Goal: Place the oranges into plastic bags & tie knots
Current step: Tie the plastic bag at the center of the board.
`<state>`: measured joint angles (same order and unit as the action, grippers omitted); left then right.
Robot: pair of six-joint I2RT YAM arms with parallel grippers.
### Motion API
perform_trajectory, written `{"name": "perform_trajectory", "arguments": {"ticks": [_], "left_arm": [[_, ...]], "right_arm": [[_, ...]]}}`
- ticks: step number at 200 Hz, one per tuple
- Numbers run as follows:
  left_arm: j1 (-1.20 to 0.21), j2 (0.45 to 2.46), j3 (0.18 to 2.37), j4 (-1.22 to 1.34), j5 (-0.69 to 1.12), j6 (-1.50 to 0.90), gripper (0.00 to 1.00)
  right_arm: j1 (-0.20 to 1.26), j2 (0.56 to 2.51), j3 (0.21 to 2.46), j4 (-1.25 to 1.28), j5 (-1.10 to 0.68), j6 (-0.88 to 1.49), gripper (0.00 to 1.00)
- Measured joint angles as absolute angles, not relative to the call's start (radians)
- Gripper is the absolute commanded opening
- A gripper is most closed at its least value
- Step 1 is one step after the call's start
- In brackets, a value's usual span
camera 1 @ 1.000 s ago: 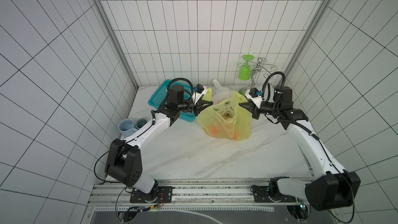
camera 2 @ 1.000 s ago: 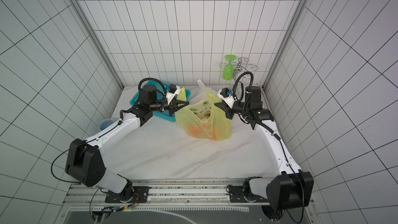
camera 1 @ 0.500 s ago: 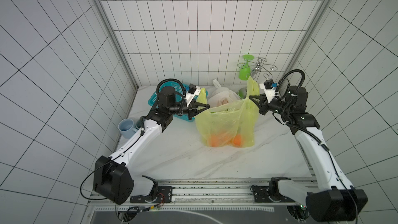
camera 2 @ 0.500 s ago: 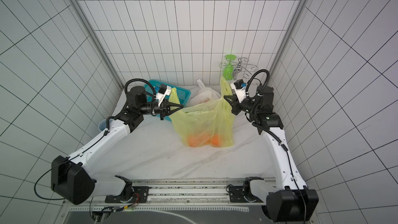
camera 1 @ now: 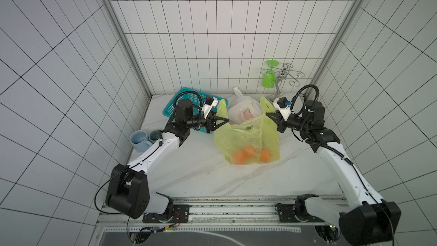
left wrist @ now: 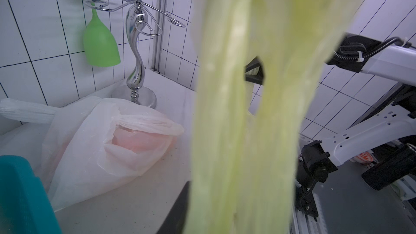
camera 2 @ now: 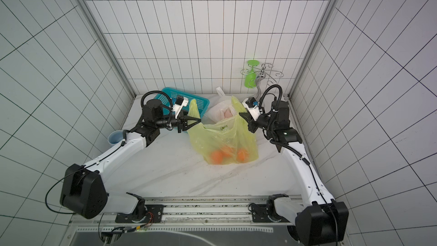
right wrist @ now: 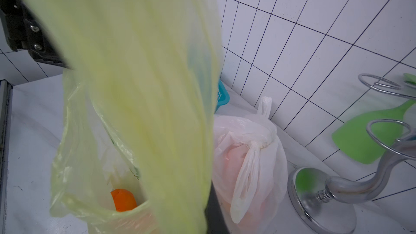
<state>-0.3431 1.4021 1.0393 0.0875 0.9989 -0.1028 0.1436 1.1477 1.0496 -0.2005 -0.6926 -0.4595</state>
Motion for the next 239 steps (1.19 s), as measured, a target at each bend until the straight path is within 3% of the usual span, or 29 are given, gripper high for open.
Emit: {"name": "perform_trajectory", "arguments": {"ticks": [29,63,80,134,239], "left_arm": [[-0.340,1.402,1.039,0.111,1.007,-0.125,0.43],[-0.333,1.388,1.040,0.115,0.996,-0.140,0.16],[-0.350,1.390,1.061,0.090,0.977,-0.115,0.08],[-0.444,1.448,1.162,0.001,0.950,-0.043,0.07],[-0.490,1.454,1.173,-0.147,0.823,0.160,0.10]], "right_arm": [[0.195,1.148,1.050,-0.237,-0.603,-0.557,0.00],[0.276,1.148,1.052,-0.287,-0.502,-0.664,0.00],[0.327,1.149,1.052,-0.318,-0.452,-0.717,0.00],[0.500,1.202,1.055,-0.383,-0.287,-0.813,0.00],[0.507,1.214,1.124,-0.469,-0.298,-0.794,0.00]]}}
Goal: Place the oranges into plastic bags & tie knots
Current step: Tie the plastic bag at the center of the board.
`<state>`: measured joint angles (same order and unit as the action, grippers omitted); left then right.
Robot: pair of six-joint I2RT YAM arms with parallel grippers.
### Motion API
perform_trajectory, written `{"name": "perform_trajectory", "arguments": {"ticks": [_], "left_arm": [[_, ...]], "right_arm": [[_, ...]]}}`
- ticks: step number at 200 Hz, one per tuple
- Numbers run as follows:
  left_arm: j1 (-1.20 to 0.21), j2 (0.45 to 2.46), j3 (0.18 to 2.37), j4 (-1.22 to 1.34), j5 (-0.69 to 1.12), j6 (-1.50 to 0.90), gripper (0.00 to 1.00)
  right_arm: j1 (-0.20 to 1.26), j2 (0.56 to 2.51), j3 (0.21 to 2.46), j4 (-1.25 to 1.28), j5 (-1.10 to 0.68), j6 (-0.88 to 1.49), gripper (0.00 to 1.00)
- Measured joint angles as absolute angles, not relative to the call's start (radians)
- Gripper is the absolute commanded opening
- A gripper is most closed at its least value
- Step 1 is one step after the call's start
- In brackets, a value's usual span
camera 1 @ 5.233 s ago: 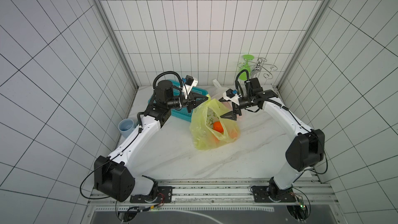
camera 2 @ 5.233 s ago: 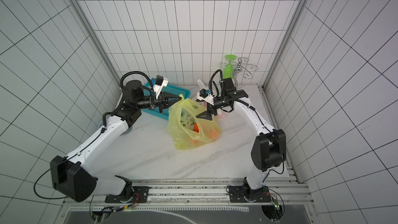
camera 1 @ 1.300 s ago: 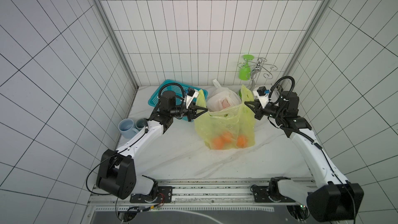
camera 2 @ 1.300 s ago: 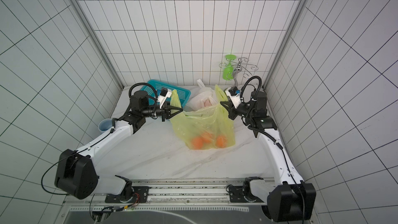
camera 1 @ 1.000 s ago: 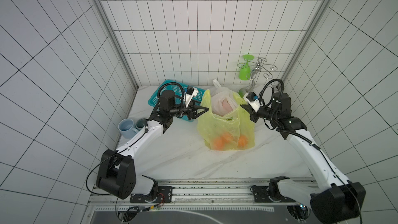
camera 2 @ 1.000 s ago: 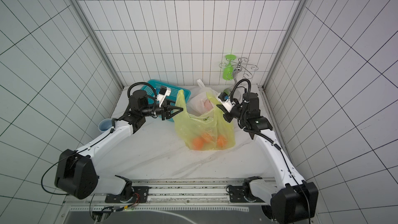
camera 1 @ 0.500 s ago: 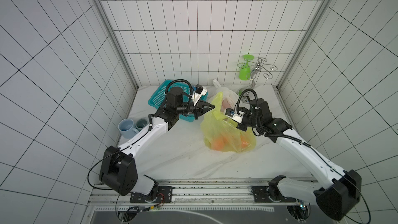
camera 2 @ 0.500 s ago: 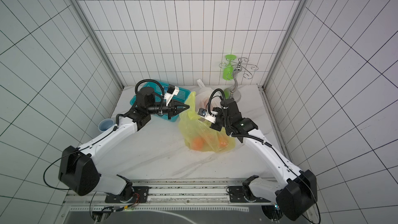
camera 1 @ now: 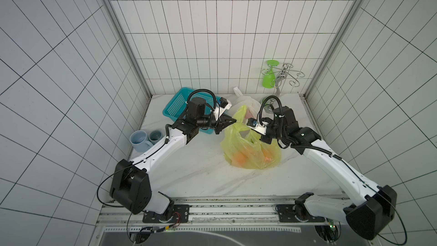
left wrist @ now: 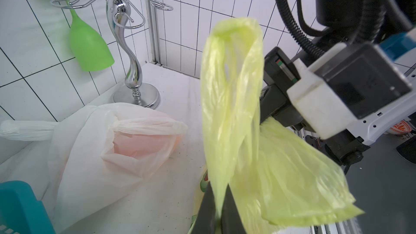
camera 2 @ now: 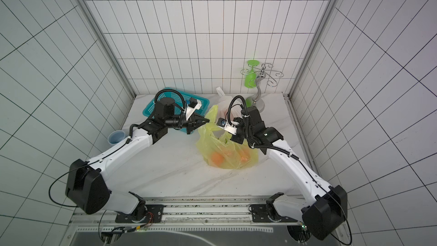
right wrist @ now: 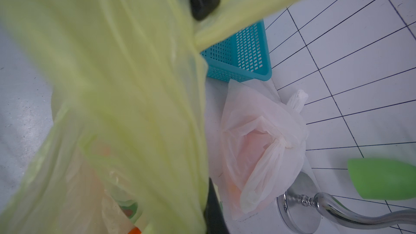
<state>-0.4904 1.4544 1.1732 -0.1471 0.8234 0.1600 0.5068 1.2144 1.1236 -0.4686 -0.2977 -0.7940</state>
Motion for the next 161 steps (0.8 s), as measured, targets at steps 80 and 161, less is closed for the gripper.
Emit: {"name": "perform_trajectory", "arguments": {"ticks": [80,161], "left_arm": [[-0.496,1.430,1.175,-0.184,0.815,0.289,0.43],[-0.497,1.419,1.177,-0.293,0.801,0.495,0.60]], "right_arm": [[0.507,1.215,1.141,-0.502,-0.301,-0.775,0.00],[0.507,1.242,1.142,-0.522,-0.345,-0.759,0.00]]}}
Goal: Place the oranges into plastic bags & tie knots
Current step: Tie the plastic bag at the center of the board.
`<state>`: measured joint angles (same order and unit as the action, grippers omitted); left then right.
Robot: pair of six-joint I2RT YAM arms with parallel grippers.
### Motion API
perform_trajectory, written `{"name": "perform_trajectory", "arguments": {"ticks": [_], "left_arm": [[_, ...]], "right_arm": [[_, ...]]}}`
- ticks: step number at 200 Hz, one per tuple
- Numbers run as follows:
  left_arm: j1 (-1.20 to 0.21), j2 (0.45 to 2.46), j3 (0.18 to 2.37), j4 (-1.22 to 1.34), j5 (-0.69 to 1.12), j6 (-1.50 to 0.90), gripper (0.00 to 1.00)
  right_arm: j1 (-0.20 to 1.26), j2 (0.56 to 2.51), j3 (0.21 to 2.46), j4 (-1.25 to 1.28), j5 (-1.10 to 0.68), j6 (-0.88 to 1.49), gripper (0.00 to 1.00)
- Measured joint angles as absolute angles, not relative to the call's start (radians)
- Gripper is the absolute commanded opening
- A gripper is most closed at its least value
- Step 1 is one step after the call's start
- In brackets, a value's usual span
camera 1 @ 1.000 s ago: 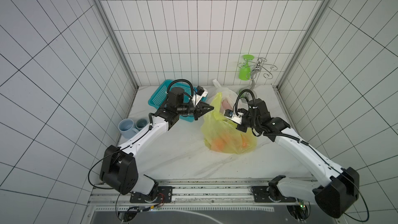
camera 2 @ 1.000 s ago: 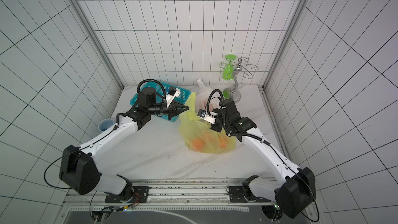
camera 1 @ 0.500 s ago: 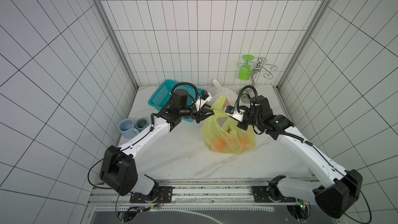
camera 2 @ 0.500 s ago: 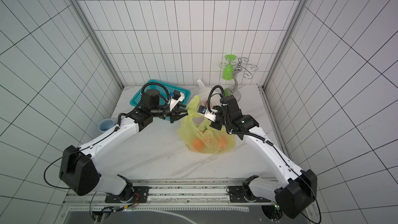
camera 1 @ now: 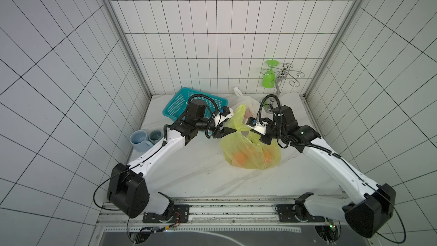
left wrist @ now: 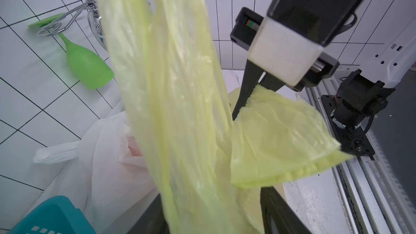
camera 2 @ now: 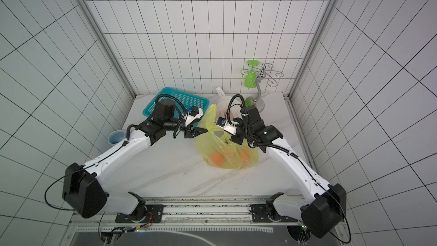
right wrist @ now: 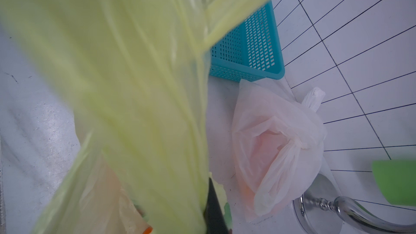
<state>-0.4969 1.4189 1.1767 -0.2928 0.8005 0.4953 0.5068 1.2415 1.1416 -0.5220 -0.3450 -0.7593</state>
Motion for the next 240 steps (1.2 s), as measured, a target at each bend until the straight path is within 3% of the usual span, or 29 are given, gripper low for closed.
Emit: {"name": "perform_trajectory", "arguments": {"ticks": [78,151,204,240], "left_arm": [[-0.576,1.414,1.176,-0.258,0.740,0.509,0.66],[-0.608,1.430,1.225,-0.233,0.712,0.428,0.62],[-0.611,1.440,1.225,-0.192,0.735,0.355,0.47],[-0.616,1.444,1.225,-0.186,0.750,0.340,0.24]], "right_arm": [[0.513,1.268,1.169,-0.544,-0.354,-0.746,0.00],[0.513,1.263,1.206,-0.560,-0.339,-0.746,0.00],[0.513,1.263,1.206,-0.565,-0.337,-0.736,0.00],[0.513,1.258,1.206,-0.565,-0.337,-0.721,0.00]]}}
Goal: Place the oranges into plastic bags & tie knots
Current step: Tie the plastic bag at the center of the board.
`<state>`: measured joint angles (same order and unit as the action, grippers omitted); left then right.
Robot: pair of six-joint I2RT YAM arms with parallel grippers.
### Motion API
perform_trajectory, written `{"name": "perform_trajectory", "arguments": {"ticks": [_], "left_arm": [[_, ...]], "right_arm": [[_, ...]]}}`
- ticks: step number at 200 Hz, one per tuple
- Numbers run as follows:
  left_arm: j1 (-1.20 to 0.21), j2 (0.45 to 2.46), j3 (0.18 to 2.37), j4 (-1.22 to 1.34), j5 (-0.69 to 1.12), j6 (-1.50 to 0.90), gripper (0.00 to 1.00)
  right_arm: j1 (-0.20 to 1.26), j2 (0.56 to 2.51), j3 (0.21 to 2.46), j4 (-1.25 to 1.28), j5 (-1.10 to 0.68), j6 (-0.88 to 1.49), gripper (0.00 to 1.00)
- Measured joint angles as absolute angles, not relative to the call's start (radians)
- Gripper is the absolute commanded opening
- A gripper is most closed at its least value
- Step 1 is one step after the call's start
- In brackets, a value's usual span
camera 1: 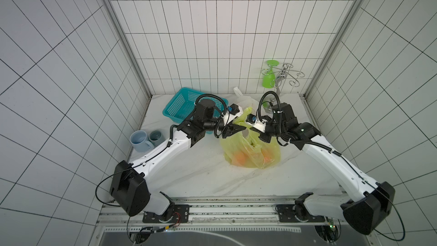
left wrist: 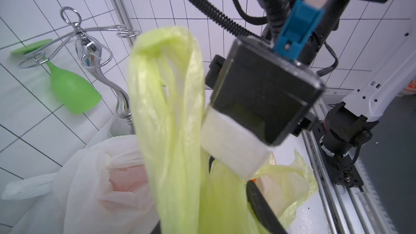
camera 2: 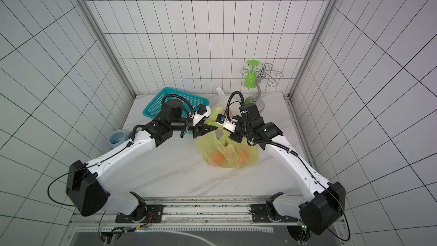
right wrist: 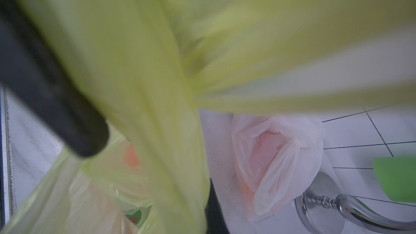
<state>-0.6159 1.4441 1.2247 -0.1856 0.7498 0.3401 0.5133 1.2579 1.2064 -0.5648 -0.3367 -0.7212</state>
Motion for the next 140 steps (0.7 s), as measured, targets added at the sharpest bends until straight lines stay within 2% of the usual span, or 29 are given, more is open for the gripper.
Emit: {"name": "perform_trajectory", "arguments": {"ticks": [12,23,33,57,76,98,102,116,140], "left_arm": [[-0.616,1.446,1.225,-0.181,0.755,0.329,0.11],[-0.616,1.447,1.225,-0.175,0.760,0.327,0.05],[-0.616,1.448,1.224,-0.173,0.764,0.332,0.00],[-0.616,1.448,1.208,-0.159,0.790,0.354,0.00],[-0.616,1.448,1.189,-0.154,0.813,0.390,0.00],[-0.616,1.448,1.175,-0.154,0.847,0.431,0.00],[-0.616,1.448,1.174,-0.154,0.852,0.437,0.00],[-0.616,1.448,1.173,-0.153,0.869,0.455,0.00],[-0.616,1.448,1.165,-0.149,0.888,0.481,0.00]], "right_arm": [[0.513,1.256,1.206,-0.565,-0.335,-0.718,0.00],[0.513,1.254,1.206,-0.564,-0.327,-0.714,0.00],[0.513,1.251,1.206,-0.562,-0.317,-0.707,0.07],[0.495,1.230,1.206,-0.558,-0.315,-0.680,0.31],[0.410,1.189,1.207,-0.560,-0.428,-0.662,0.50],[0.284,1.164,1.242,-0.570,-0.616,-0.624,0.60],[0.270,1.166,1.253,-0.570,-0.646,-0.621,0.66],[0.244,1.186,1.298,-0.561,-0.779,-0.576,0.75],[0.247,1.234,1.324,-0.503,-0.977,-0.492,0.79]]}}
